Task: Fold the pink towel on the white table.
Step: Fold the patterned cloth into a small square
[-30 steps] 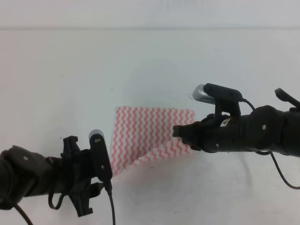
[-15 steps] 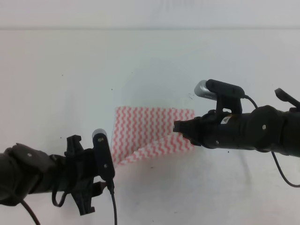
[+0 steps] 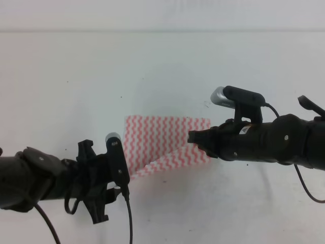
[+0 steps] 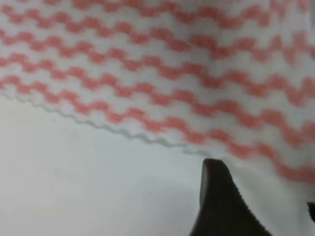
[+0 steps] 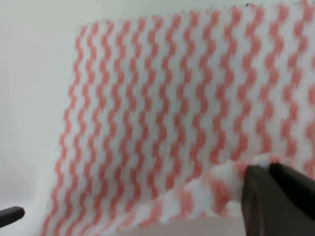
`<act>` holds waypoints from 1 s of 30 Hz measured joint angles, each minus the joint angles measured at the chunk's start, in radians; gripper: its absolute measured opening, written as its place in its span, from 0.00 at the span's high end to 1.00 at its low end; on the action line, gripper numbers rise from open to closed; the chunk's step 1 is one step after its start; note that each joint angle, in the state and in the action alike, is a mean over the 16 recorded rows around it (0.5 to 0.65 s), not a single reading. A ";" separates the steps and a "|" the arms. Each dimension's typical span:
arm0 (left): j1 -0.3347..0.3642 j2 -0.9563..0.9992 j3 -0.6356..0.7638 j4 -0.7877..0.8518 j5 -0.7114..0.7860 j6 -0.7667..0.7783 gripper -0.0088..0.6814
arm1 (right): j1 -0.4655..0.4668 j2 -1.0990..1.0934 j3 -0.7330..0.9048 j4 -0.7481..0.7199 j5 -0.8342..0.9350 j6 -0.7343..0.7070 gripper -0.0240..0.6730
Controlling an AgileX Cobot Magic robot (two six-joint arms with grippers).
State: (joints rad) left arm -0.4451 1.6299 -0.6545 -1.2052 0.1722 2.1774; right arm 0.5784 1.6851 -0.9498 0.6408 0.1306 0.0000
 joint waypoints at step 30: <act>0.000 -0.022 -0.023 -0.118 -0.036 -0.018 0.99 | 0.000 0.001 0.000 0.000 0.015 0.000 0.99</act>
State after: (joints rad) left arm -0.4451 1.6077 -0.6776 -1.3231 0.1366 2.1594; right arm 0.5784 1.6859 -0.9498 0.6408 0.1454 0.0000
